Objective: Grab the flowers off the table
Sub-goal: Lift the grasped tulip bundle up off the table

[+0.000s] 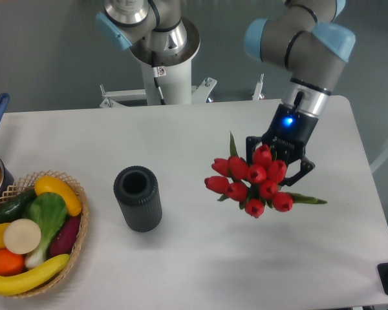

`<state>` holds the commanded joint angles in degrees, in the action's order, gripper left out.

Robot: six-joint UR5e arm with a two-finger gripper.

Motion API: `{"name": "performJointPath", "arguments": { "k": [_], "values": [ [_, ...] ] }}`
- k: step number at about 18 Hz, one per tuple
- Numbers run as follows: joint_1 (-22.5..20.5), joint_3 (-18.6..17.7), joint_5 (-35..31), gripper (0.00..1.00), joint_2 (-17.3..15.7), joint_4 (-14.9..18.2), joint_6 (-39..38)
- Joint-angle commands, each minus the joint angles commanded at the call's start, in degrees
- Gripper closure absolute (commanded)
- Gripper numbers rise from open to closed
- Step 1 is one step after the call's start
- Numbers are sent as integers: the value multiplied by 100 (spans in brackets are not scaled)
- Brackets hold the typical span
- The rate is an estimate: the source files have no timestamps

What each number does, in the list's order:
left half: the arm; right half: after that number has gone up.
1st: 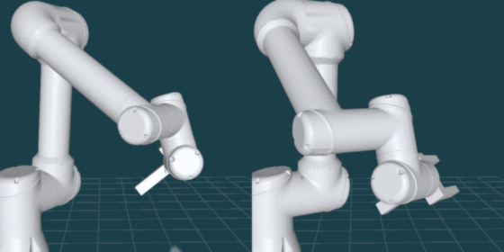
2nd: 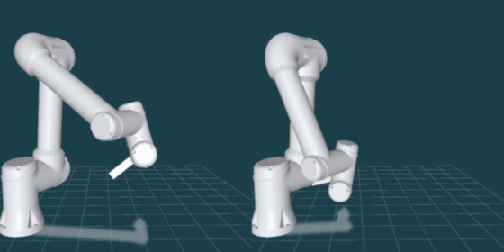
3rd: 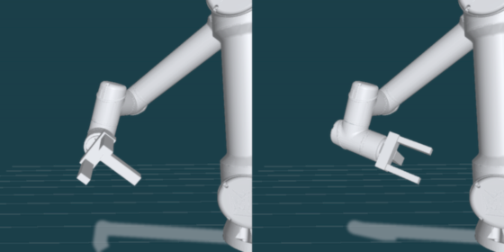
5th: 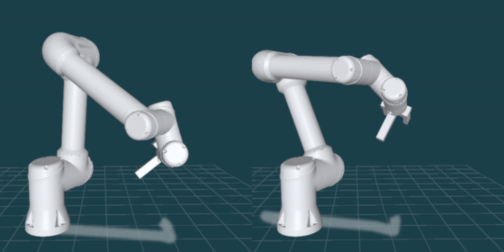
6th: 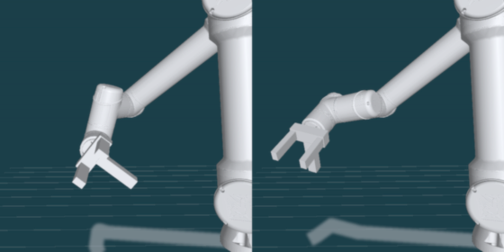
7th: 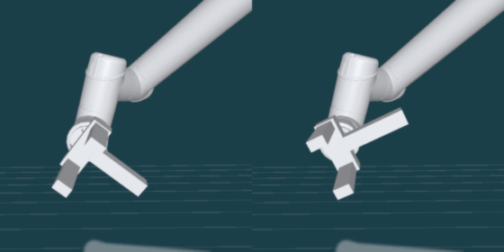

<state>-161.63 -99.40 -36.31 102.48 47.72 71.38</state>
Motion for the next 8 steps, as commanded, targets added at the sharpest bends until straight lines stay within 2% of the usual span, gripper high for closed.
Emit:
{"name": "performJointPath", "arguments": {
  "k": [8],
  "values": [
    [-70, -53, 142, 60, -88, 0, -80]
  ]
}}
